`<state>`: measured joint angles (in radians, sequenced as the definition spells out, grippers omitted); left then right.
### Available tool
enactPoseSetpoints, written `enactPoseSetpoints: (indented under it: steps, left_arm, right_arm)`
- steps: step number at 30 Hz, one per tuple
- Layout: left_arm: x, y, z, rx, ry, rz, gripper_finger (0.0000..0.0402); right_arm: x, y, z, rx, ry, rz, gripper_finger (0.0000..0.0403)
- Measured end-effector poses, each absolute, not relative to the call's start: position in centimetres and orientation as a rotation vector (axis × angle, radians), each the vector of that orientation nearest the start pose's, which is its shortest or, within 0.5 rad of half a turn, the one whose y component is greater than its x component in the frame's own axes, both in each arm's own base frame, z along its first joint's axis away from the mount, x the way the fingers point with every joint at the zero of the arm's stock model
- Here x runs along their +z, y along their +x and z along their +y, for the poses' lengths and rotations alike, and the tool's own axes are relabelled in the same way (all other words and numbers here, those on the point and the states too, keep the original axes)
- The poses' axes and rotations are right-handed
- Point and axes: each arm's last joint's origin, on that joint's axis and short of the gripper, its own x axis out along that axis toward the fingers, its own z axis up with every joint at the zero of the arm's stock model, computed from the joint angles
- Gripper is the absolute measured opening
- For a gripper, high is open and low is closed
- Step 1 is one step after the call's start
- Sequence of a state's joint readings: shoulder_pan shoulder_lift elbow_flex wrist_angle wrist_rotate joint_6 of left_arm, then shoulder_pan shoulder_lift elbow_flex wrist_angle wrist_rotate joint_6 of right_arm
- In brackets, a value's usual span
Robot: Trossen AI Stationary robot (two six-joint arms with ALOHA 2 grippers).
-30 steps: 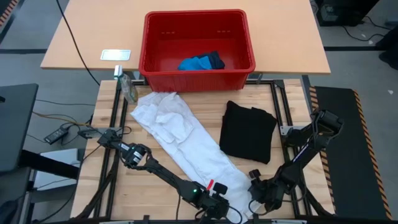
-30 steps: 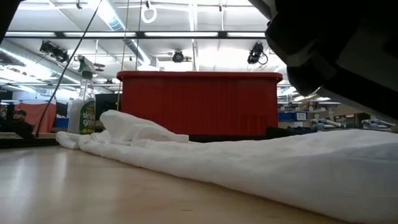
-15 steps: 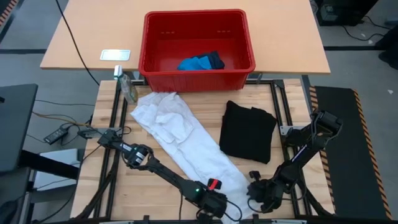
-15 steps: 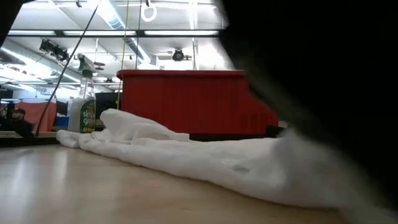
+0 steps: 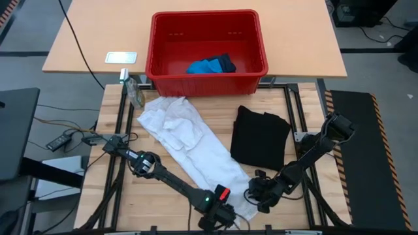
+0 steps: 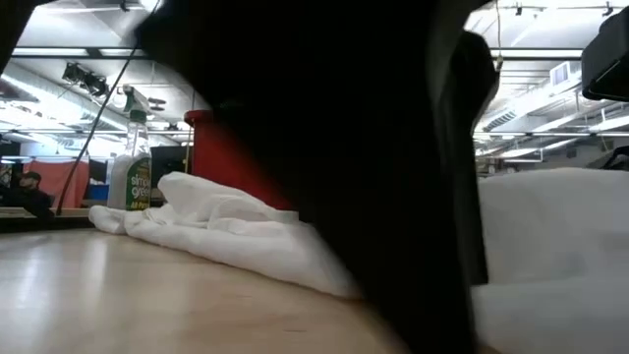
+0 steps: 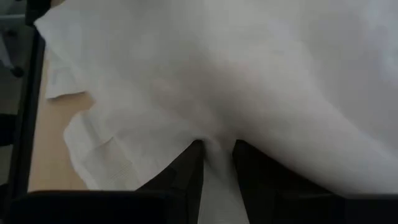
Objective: Fold laundry
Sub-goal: Fold the white polo shirt on the table
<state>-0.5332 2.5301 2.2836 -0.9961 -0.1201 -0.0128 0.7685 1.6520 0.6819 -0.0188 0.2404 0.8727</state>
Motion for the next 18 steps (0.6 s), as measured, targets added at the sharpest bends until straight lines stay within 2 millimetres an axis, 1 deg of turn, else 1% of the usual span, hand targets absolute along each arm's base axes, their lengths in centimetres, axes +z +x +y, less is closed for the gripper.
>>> enactPoseSetpoints:
  steps: [2, 4, 7, 10, 14, 16, 17, 18]
  left_arm:
    - [15.5, 44.8, -26.4, -0.32, 0.432, 1.164, 0.0286]
    - [15.2, 44.8, -26.4, -0.305, 0.44, 1.144, 0.0281]
    - [14.4, 44.9, -26.4, -0.305, 0.429, 1.122, 0.025]
    - [13.9, 45.2, -26.6, -0.302, 0.409, 1.072, 0.0196]
    - [13.9, 45.9, -26.6, -0.298, 0.368, 1.014, 0.0104]
    - [14.0, 46.7, -26.1, -0.252, 0.286, 0.985, 0.0052]
    - [14.0, 47.0, -25.7, -0.229, 0.24, 0.976, 0.0028]
    - [14.1, 47.4, -25.3, -0.217, 0.19, 0.974, 0.0015]
  right_arm:
    - [11.8, 20.8, 19.1, 0.074, 0.315, 0.992, 0.0103]
    - [11.8, 20.8, 19.1, 0.077, 0.313, 0.993, 0.0103]
    - [11.9, 20.8, 19.1, 0.077, 0.314, 0.993, 0.0103]
    - [11.9, 20.8, 19.2, 0.102, 0.327, 1.008, 0.0103]
    - [11.9, 20.6, 19.6, 0.186, 0.363, 1.07, 0.0096]
    - [12.0, 20.2, 20.0, 0.253, 0.358, 1.109, 0.0079]
    - [11.9, 19.9, 20.2, 0.277, 0.347, 1.12, 0.0064]
    - [11.9, 19.7, 20.4, 0.289, 0.336, 1.125, 0.0046]
